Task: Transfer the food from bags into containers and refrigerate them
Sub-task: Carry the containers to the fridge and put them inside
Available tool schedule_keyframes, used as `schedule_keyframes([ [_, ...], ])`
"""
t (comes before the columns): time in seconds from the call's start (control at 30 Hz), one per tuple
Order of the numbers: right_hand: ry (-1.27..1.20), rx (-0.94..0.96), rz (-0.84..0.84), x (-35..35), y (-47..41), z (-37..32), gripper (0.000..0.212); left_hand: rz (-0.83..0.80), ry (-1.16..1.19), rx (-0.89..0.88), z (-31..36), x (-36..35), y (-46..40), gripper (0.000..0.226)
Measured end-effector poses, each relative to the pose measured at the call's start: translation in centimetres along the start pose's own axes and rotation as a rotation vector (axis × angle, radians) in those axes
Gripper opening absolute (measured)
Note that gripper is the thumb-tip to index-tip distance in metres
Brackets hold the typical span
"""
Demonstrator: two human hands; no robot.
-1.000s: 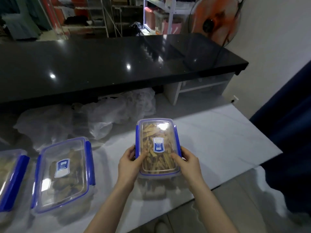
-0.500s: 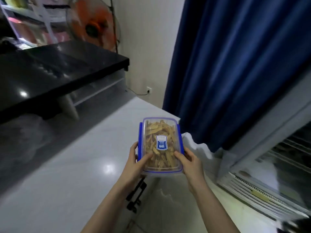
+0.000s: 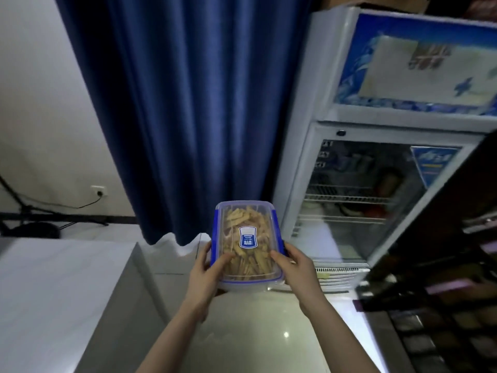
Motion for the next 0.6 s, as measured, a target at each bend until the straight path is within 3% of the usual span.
schedule_keyframes([
  [0.33,0.079,-0.019,0.099,5.3,-9.0,0.7,0.032,0.003,-0.051,0.036,-0.5,-7.4,-9.3,0.053],
  [0.5,0.191,0.012,0.139,6.5,-15.3,-0.6,0.017,0.015,-0.029,0.046,-0.3,-9.0,-15.4,0.052],
  [0.6,0.351,0.052,0.150,7.1,-19.9,-2.7,0.021,0.014,-0.027,0.056,0.2,-9.3,-19.2,0.052],
])
Point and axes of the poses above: each hand's wrist, its own y-axis away from the middle knuckle, its own x-axis out of the back of the hand, z = x × y, the point moved 4 cm from there along -y, towards the middle knuckle, and after that the axes turned 14 degrees about y, right-handed, at the moved point
